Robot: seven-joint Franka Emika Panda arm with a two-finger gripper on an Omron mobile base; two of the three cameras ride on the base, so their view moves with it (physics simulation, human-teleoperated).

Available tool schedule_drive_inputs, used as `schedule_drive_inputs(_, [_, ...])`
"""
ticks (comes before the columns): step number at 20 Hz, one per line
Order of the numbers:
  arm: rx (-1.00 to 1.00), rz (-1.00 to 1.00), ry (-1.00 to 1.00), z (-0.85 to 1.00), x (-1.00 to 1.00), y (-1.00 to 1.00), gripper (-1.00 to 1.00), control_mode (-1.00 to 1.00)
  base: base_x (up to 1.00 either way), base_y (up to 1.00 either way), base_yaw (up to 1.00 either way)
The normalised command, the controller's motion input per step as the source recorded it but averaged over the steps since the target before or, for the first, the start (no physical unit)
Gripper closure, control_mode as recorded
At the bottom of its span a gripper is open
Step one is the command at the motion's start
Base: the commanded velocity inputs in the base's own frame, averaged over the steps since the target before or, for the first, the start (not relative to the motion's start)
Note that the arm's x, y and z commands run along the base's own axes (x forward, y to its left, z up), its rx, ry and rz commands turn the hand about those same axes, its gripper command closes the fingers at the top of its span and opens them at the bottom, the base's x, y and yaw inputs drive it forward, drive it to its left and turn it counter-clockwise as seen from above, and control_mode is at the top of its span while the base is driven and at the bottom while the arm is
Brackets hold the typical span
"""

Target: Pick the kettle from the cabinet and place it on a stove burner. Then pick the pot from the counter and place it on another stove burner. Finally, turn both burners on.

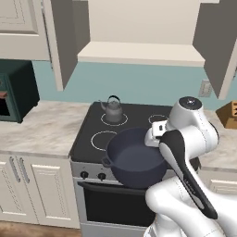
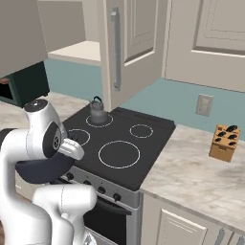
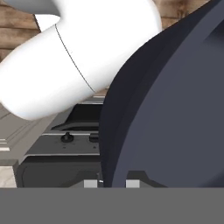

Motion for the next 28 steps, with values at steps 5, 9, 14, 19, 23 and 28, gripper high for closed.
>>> schedule_drive_inputs(5, [0.00,0.00,0.00,0.00,0.06,0.01,1.00,-1.00,0.00,0.00,0.00])
schedule_drive_inputs(9, [0.00,0.00,0.01,0.00,0.33,0.18,1.00,-1.00,0.00,0.00,0.00])
schedule_drive_inputs(14, [0.00,0.00,0.02,0.00,0.28,0.28,1.00,-1.00,0.00,0.00,0.00])
schedule_drive_inputs(19, [0.00,0.00,0.00,0.00,0.24,0.05,1.00,-1.00,0.00,0.00,0.00])
schedule_drive_inputs(23, [0.00,0.00,0.00,0.00,0.44,0.12,1.00,-1.00,0.00,0.00,0.00])
schedule_drive_inputs(28, [0.00,0.00,0.02,0.00,0.55,0.29,1.00,-1.00,0.00,0.00,0.00])
